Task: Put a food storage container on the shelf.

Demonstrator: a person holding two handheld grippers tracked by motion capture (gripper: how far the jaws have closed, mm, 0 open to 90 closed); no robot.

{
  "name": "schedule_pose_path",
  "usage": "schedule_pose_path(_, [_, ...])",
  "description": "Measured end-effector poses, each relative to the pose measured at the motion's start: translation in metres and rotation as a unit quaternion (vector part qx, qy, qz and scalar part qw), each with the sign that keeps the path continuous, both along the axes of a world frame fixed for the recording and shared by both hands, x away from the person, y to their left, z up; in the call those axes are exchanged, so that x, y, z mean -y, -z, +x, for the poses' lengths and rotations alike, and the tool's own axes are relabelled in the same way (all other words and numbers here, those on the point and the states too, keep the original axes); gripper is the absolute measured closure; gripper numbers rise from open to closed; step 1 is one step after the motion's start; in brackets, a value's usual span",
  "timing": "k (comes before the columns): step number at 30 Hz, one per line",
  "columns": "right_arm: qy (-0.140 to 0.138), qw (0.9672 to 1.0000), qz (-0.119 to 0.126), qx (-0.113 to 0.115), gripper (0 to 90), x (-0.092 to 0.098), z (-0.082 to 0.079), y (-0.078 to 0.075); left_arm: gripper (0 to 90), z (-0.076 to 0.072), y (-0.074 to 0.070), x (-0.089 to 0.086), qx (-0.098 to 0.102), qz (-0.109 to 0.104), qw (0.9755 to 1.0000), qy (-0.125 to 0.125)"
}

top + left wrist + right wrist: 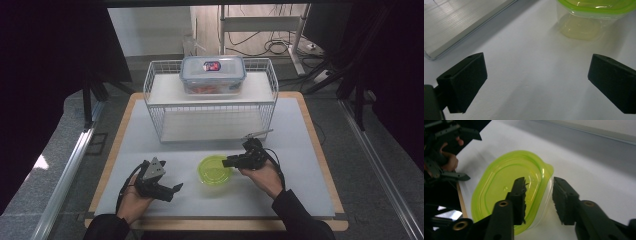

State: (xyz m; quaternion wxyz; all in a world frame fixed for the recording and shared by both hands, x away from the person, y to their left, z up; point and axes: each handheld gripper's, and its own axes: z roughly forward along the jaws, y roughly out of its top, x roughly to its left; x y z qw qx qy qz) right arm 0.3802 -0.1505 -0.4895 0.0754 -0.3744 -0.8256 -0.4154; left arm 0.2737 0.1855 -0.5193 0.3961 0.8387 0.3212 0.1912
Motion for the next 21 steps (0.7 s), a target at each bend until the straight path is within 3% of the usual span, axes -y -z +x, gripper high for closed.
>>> schedule_pose_path(5, [0.000, 0.9999, 0.005, -0.013, 69.4, 0.0014, 0.0033, 0.0029, 2.1, 0.0002, 0.0004, 0.0002, -0.001, 0.000, 1.0000, 0.000])
schedule_pose_path(14, [0.000, 0.9963, 0.042, -0.076, 80.2, 0.0028, 0.0079, 0.0076, 2.1, 0.0001, 0.0005, 0.0007, 0.000, 0.001, 1.0000, 0.001])
schedule_pose_path(21, [0.001, 0.9957, 0.047, -0.079, 81.4, 0.0004, 0.0055, 0.0050, 2.1, -0.0001, 0.0002, 0.0002, 0.001, 0.000, 1.0000, 0.001])
